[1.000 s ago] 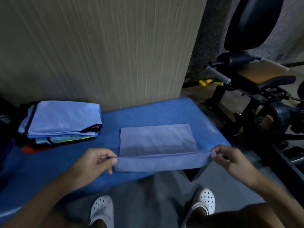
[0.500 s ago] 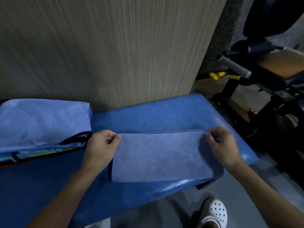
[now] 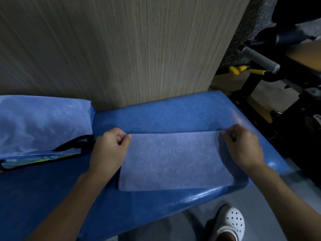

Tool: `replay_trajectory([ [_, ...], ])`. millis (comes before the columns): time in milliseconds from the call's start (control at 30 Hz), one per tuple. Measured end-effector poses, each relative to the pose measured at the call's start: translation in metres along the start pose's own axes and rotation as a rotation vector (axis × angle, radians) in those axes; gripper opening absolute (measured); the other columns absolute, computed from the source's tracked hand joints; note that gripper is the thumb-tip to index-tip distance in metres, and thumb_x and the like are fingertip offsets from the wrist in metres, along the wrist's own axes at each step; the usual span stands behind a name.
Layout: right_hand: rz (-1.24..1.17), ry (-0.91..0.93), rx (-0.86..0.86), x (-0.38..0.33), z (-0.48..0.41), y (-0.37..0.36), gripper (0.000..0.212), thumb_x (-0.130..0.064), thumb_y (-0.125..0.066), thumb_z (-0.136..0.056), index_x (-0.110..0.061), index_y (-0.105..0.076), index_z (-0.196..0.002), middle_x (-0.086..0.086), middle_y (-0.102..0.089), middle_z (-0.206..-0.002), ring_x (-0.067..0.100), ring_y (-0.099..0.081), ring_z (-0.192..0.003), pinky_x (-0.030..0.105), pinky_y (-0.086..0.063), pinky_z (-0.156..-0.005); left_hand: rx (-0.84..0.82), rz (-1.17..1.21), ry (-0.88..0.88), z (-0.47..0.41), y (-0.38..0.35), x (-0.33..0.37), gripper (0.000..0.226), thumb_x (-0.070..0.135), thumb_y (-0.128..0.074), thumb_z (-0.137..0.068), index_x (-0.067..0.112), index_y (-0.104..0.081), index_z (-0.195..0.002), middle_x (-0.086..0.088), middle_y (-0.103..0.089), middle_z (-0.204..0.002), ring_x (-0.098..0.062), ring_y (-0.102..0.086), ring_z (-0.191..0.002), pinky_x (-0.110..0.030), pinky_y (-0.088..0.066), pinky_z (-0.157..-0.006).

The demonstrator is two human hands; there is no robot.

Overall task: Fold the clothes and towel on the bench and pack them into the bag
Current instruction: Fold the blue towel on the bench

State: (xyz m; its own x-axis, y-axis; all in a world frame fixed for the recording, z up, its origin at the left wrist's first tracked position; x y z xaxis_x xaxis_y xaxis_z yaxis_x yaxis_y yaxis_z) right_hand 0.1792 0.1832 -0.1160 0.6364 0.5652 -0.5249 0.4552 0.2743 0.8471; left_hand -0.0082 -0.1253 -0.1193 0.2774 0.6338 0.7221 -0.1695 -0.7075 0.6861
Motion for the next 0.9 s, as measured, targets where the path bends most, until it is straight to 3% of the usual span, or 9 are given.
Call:
replay_trajectory([
  [67, 0.098, 0.026, 0.034, -0.004, 0.004, 0.003, 0.02, -0.035, -0.059, -0.093, -0.016, -0.061, -0.1, 0.01, -0.066, -0.101, 0.038, -0.058, -0.103, 0.044, -0.046, -0.078, 0.045, -0.092, -0.084, 0.005, 0.001, 0.009, 0.016, 0.029, -0.062, -0.095, 0.013, -0.064, -0.095, 0.0, -0.065, -0.087, -0.023, -0.062, -0.082, -0.042, -0.053, -0.073],
  [167, 0.301, 0.227, 0.147, -0.024, 0.019, 0.01, 0.045, -0.042, -0.046, -0.096, -0.009, -0.055, -0.126, 0.017, -0.059, -0.125, 0.04, -0.051, -0.117, 0.052, -0.04, -0.093, 0.147, -0.313, -0.403, 0.029, -0.001, 0.044, 0.034, 0.03, -0.046, -0.097, 0.008, -0.06, -0.12, -0.011, -0.062, -0.113, -0.031, -0.056, -0.103, -0.046, -0.046, -0.089],
  [267, 0.33, 0.563, 0.08, -0.057, 0.058, -0.008, 0.055, -0.045, -0.034, -0.098, -0.008, -0.055, -0.133, 0.014, -0.054, -0.139, 0.032, -0.048, -0.132, 0.051, -0.037, -0.106, -0.07, -0.351, -0.669, 0.063, -0.033, 0.071, 0.043, 0.031, -0.039, -0.098, 0.011, -0.06, -0.13, -0.005, -0.06, -0.135, -0.022, -0.051, -0.127, -0.036, -0.034, -0.107],
  [333, 0.356, 0.637, -0.043, -0.064, 0.081, -0.032, 0.06, -0.048, -0.026, -0.101, -0.011, -0.051, -0.14, 0.011, -0.046, -0.149, 0.027, -0.038, -0.141, 0.051, -0.028, -0.113, -0.24, -0.449, -0.687, 0.074, -0.056, 0.062, 0.05, 0.039, -0.033, -0.1, 0.019, -0.053, -0.141, -0.001, -0.046, -0.152, -0.016, -0.035, -0.144, -0.037, -0.023, -0.117],
  [433, 0.436, 0.6, -0.186, -0.053, 0.088, -0.055, 0.067, -0.056, -0.01, -0.102, -0.02, -0.044, -0.147, 0.008, -0.036, -0.156, 0.025, -0.029, -0.146, 0.051, -0.021, -0.116, -0.329, -0.591, -0.628, 0.07, -0.065, 0.039, 0.059, 0.054, -0.026, -0.099, 0.033, -0.034, -0.153, 0.005, -0.024, -0.163, -0.015, -0.013, -0.152, -0.047, -0.016, -0.121],
  [567, 0.512, 0.544, -0.214, -0.033, 0.077, -0.048, 0.069, -0.062, -0.005, -0.099, -0.027, -0.033, -0.153, 0.007, -0.026, -0.16, 0.025, -0.023, -0.149, 0.049, -0.015, -0.118, -0.337, -0.66, -0.6, 0.063, -0.058, 0.022, 0.064, 0.066, -0.02, -0.096, 0.041, -0.022, -0.155, 0.005, -0.014, -0.165, -0.021, -0.007, -0.153, -0.049, -0.013, -0.122],
  [733, 0.5, 0.334, -0.222, -0.001, 0.057, -0.027, 0.081, -0.067, 0.008, -0.088, -0.029, -0.013, -0.157, 0.004, -0.006, -0.165, 0.021, -0.003, -0.152, 0.047, -0.003, -0.121, -0.314, -0.668, -0.528, 0.052, -0.043, 0.006, 0.071, 0.069, -0.012, -0.095, 0.034, -0.025, -0.156, -0.006, -0.014, -0.165, -0.022, -0.009, -0.153, -0.041, -0.01, -0.121],
  [900, 0.616, 0.381, -0.05, -0.016, 0.061, -0.015, 0.069, -0.057, -0.017, -0.101, -0.014, -0.047, -0.144, 0.014, -0.041, -0.152, 0.032, -0.032, -0.144, 0.059, -0.019, -0.114, -0.333, -0.662, -0.53, 0.049, -0.042, 0.016, 0.069, 0.068, -0.012, -0.095, 0.037, -0.02, -0.157, -0.004, -0.008, -0.166, -0.021, -0.004, -0.153, -0.041, -0.006, -0.122],
])
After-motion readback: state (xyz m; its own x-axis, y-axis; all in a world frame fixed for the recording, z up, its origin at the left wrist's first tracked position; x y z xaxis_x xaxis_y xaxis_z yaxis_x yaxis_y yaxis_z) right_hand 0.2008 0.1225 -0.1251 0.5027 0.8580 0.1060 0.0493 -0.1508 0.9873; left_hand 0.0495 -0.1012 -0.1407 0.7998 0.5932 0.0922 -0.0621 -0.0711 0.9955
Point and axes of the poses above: each hand's wrist, its own z-axis away from the middle knuckle, its own y-axis out of the back of the hand, x = y × z, the point moved 5 cm from there along -z, towards the middle knuckle
